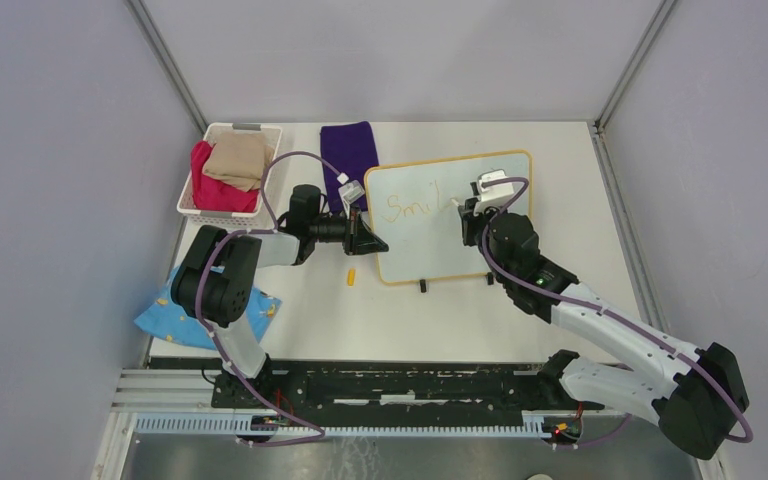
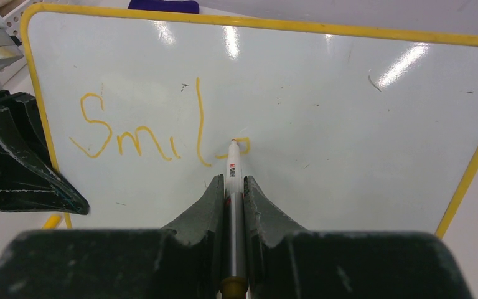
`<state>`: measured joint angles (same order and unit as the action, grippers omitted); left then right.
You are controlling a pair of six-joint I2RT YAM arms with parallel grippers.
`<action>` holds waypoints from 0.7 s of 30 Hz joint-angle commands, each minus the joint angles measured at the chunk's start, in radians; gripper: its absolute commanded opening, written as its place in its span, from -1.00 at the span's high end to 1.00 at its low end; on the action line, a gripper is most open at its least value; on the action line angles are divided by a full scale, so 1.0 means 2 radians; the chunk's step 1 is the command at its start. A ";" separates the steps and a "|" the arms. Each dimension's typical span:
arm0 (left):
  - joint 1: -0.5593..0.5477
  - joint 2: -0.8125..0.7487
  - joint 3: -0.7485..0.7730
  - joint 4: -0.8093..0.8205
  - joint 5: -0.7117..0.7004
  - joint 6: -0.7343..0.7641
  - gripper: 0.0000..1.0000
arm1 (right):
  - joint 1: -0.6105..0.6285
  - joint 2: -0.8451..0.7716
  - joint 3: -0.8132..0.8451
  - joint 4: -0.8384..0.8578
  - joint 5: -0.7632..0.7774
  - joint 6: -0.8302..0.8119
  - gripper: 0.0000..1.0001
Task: Write a sentence on the whiteboard
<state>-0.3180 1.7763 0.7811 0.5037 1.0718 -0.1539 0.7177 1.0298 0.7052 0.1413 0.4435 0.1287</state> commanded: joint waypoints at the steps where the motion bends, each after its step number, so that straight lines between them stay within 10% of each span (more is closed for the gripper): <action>1: -0.021 0.028 -0.014 -0.070 -0.078 0.071 0.96 | -0.002 -0.002 -0.006 0.015 -0.011 0.008 1.00; 21: -0.022 0.028 -0.013 -0.075 -0.081 0.073 0.96 | -0.003 -0.039 -0.036 -0.008 0.033 0.009 1.00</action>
<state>-0.3248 1.7763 0.7849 0.4942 1.0710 -0.1364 0.7177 0.9768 0.6312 0.1356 0.4419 0.1535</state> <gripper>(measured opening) 0.210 0.177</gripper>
